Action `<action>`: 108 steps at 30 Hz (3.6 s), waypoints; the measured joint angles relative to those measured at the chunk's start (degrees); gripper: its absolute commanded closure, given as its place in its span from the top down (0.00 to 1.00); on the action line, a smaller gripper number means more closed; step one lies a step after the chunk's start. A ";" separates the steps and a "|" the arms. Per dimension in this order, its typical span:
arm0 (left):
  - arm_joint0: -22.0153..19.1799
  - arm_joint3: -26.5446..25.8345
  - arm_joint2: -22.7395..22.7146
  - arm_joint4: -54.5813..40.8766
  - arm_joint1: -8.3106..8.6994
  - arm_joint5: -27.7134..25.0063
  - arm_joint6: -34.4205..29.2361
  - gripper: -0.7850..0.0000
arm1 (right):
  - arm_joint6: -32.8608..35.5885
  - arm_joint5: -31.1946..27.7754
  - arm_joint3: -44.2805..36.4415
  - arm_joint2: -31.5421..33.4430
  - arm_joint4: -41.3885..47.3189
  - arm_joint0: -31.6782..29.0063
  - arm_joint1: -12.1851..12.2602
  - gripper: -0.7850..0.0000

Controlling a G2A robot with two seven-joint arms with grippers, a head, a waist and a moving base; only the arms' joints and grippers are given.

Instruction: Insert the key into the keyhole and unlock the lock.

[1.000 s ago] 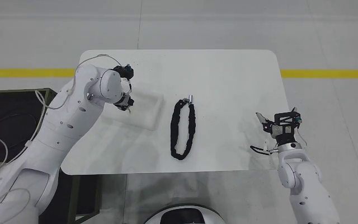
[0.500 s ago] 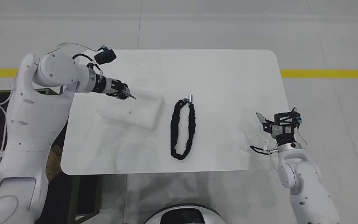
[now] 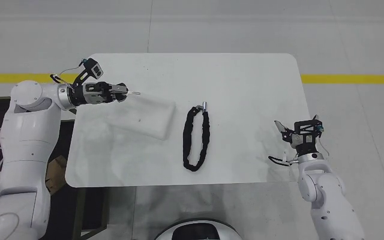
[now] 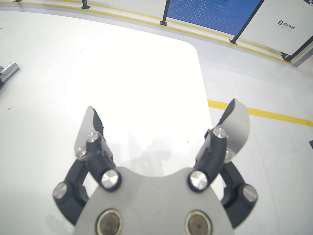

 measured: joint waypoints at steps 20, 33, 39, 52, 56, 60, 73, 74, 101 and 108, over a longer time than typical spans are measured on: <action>0.02 -0.17 -0.02 0.15 -0.01 0.05 -0.01 0.00 | 5.91 -7.41 -6.89 -2.36 8.87 0.64 -0.28 1.00; 0.02 -0.17 -0.02 0.15 -0.01 0.05 -0.01 0.00 | 56.27 -3.46 1.79 -25.28 31.41 34.20 -4.10 1.00; 0.02 -0.17 -0.02 0.15 -0.01 0.05 -0.01 0.00 | 56.12 -3.57 1.70 -25.13 31.19 33.87 -4.06 1.00; 0.02 -0.17 -0.02 0.15 -0.01 0.05 -0.01 0.00 | 62.78 2.71 1.28 -24.95 35.61 32.68 -4.88 1.00; 0.02 -0.17 -0.02 0.15 -0.01 0.05 -0.01 0.00 | 71.38 10.57 6.36 -29.86 34.39 42.34 -6.68 1.00; 0.02 -0.17 -0.02 0.15 -0.01 0.05 -0.01 0.00 | 77.10 15.12 12.27 -35.20 32.76 49.87 -8.80 1.00; 0.02 -0.17 -0.02 0.15 -0.01 0.05 -0.01 0.00 | 77.03 17.61 24.02 -43.53 19.61 56.26 -15.52 1.00; 0.02 -0.17 -0.02 0.15 -0.01 0.05 -0.01 0.00 | 76.97 17.43 24.62 -43.56 19.15 56.28 -15.92 1.00; 0.02 -0.17 -0.02 0.15 -0.01 0.05 -0.01 0.00 | 76.76 10.02 32.34 -35.02 6.31 53.65 -25.20 0.00; 0.02 -0.17 -0.02 0.15 -0.01 0.05 -0.01 0.00 | 78.21 4.60 22.82 -25.12 16.55 49.71 -22.00 0.00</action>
